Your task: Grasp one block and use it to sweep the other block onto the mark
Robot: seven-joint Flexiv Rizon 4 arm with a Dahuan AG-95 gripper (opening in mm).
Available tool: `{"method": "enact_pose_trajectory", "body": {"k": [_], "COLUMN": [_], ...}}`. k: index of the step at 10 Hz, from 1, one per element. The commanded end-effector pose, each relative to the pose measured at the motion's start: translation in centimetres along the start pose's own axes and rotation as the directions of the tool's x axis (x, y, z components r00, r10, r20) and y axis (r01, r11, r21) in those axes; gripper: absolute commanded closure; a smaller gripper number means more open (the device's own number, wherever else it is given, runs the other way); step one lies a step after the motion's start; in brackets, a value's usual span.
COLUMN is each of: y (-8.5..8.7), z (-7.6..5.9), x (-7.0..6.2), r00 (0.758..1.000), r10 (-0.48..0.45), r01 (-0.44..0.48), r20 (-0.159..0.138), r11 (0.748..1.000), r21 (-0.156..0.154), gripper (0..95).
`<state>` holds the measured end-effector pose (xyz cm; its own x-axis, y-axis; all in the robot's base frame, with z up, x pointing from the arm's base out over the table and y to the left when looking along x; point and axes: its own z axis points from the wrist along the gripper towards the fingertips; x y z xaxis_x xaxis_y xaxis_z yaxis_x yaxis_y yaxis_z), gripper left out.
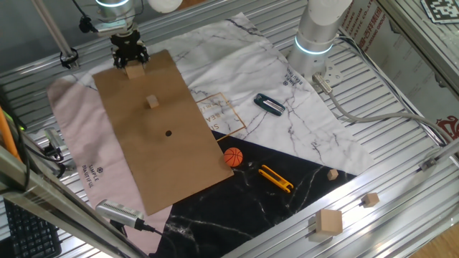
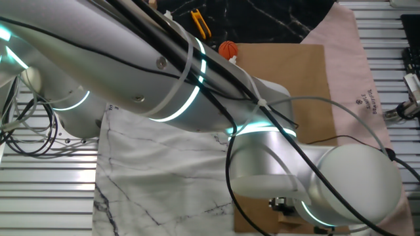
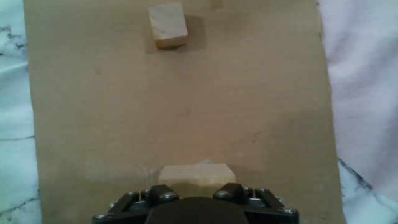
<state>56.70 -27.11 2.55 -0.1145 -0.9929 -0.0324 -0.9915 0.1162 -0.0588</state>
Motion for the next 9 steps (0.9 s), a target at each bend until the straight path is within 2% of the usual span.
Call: {"method": "enact_pose_trajectory", "body": {"k": [1, 4, 7, 8, 9], "y": [-0.03, 0.09, 0.10, 0.09, 0.08], "z": [0.12, 0.19, 0.20, 0.20, 0.17], "x": [-0.03, -0.24, -0.26, -0.27, -0.30], "r00": [1.000, 1.000, 0.999, 0.999, 0.999], "r10": [0.007, -0.007, -0.040, -0.045, -0.053], "r01": [-0.007, 0.007, 0.040, 0.045, 0.053], "r20": [-0.004, -0.012, 0.005, 0.007, 0.012], "r11": [1.000, 1.000, 0.999, 0.999, 0.999], "r21": [0.001, -0.002, 0.017, 0.019, 0.007], "gripper": [95.0, 95.0, 95.0, 95.0, 95.0]}}
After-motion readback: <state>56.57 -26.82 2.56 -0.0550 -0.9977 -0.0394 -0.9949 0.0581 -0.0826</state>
